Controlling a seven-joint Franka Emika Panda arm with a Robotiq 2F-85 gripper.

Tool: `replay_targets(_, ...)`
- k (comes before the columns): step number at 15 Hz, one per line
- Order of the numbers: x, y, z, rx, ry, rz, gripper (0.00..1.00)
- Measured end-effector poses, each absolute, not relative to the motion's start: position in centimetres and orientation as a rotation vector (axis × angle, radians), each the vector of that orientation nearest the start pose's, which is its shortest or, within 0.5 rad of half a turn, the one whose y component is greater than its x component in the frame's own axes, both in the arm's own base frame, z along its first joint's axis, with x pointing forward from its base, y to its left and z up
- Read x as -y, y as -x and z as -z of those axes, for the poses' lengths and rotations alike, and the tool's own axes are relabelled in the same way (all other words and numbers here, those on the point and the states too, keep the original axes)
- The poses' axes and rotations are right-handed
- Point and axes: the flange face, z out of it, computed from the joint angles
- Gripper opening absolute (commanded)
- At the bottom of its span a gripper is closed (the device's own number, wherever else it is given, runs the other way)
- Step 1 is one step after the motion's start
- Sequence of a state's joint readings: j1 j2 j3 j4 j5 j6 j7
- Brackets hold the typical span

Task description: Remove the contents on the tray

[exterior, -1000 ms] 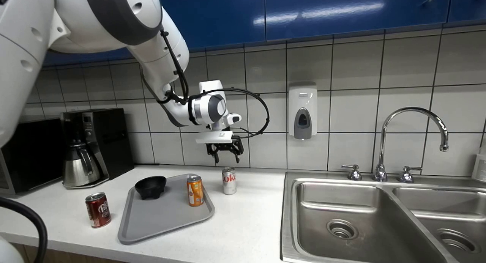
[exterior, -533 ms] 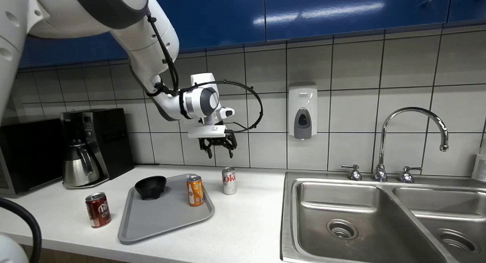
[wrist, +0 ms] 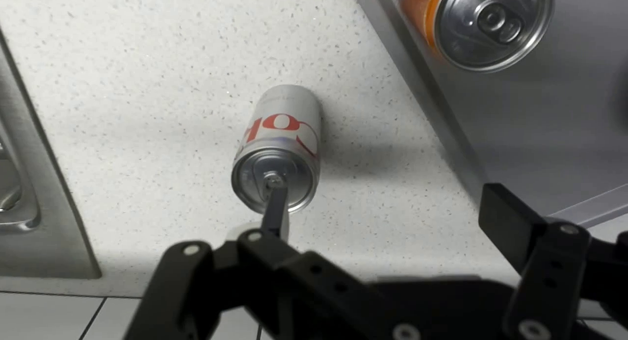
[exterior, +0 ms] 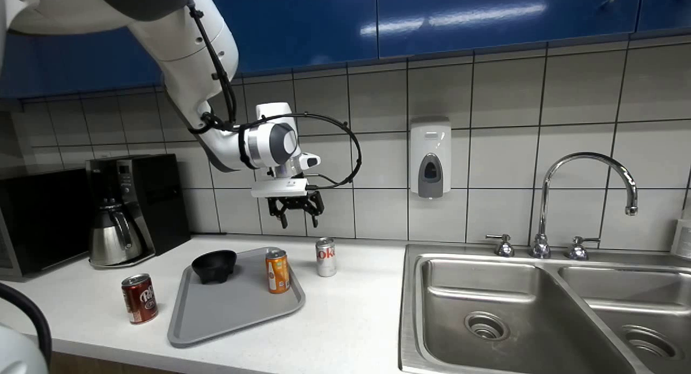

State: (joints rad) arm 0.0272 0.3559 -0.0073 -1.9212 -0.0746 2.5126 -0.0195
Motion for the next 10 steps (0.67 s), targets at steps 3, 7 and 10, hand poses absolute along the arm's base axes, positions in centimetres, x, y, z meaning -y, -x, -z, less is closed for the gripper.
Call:
replay_targets(3,-2.0,-63.5,-32.7,0.166,3.167,0.354,1.0)
replay_targets(7,-3.1,-62.8,-32.2,0.195,3.162,0.333,1.0)
replay_targets(10,-4.3,-62.4,-31.8,0.224,3.157,0.319,1.0)
